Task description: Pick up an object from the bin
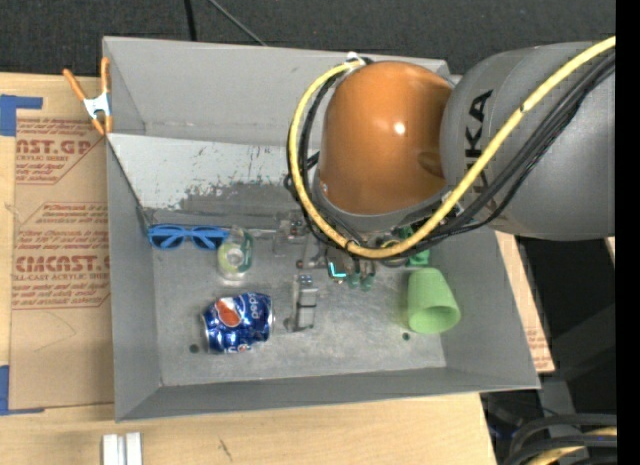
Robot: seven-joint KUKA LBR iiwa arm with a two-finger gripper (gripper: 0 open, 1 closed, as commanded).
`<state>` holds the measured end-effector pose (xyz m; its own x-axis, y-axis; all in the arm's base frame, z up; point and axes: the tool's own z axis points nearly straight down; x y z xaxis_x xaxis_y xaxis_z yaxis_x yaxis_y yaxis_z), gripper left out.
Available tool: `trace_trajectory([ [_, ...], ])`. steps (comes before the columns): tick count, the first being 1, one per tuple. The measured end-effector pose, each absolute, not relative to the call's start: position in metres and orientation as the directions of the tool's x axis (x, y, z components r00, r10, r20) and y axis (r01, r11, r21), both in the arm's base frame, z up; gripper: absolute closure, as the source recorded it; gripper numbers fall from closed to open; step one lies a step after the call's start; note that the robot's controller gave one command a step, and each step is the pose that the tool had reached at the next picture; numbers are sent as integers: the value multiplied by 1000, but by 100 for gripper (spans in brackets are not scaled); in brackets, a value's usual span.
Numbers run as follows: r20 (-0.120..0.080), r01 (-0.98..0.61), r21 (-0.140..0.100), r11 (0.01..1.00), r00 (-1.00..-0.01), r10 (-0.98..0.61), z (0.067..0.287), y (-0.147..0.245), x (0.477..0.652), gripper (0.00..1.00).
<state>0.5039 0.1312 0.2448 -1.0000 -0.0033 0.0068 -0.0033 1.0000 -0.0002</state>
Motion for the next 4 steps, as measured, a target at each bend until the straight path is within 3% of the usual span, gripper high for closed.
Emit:
trace_trajectory([
  [1,5,-90,1,996,-996,-90,66,164,493,0],
  [2,-2,-89,2,996,-996,-89,101,162,484,0],
  [3,0,-10,1,1000,-1000,-10,99,150,492,0],
  [4,3,169,0,986,-986,169,69,156,491,0],
])
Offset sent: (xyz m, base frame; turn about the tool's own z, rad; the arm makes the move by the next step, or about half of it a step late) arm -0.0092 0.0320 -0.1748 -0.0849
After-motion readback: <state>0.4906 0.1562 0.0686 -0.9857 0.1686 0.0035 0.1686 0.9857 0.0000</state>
